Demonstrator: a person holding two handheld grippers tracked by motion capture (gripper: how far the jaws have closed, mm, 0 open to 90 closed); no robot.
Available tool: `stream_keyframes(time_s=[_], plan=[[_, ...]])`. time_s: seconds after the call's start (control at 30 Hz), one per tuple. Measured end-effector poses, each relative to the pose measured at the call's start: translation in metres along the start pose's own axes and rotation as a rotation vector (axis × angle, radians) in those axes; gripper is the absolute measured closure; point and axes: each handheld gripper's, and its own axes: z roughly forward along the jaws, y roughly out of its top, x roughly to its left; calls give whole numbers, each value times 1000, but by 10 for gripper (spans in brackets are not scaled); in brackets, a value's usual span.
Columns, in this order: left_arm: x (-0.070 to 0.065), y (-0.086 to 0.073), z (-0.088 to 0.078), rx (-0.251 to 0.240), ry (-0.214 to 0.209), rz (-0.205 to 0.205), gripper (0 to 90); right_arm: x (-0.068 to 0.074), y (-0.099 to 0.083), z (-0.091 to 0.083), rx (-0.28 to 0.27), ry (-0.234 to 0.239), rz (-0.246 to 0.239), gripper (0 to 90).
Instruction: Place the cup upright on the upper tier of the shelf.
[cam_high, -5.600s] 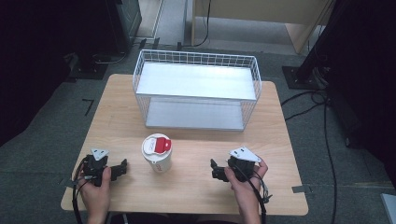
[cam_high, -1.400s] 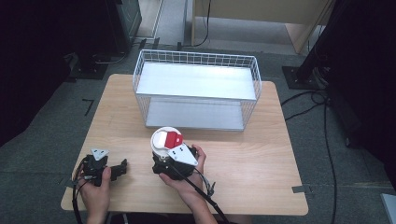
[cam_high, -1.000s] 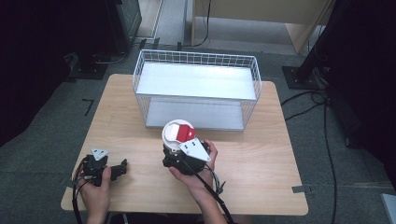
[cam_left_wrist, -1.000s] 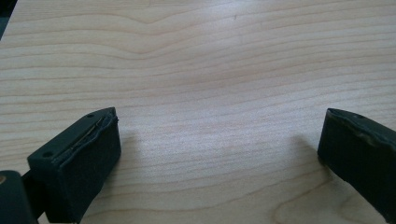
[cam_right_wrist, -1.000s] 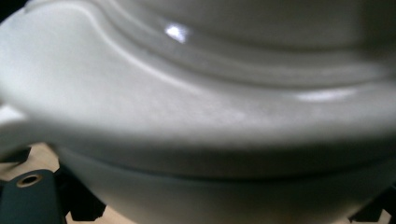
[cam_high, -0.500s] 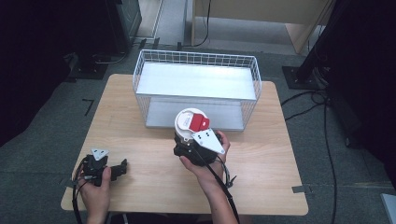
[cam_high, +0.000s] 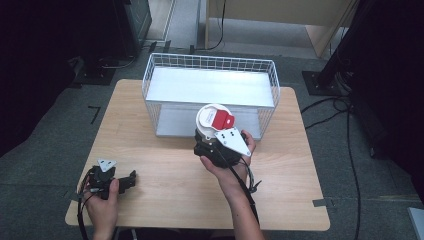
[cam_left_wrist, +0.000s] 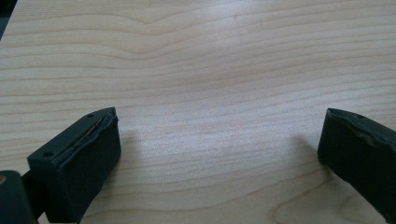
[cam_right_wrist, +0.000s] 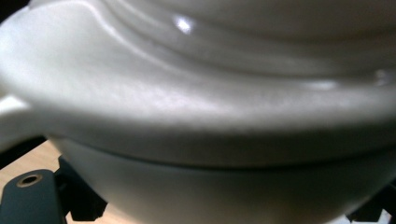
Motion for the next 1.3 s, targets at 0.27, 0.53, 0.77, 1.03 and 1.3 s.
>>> stream_keyframes(time_s=[0.27, 0.53, 0.77, 1.03, 1.3], plan=[[0, 0, 0, 0, 0, 0, 0, -11, 15, 3, -18, -32, -15, 109], [0, 0, 0, 0, 0, -1, 0, -19, 32, 10, -30, -47, -18, 109], [0, 0, 0, 0, 0, -1, 0, -29, 54, 20, -60, -65, -31, 109], [0, 0, 0, -1, 0, -1, 0, -41, 71, 38, -75, -96, -38, 109], [0, 0, 0, 0, 0, 0, 0, -53, 77, 58, -63, -116, -31, 109]])
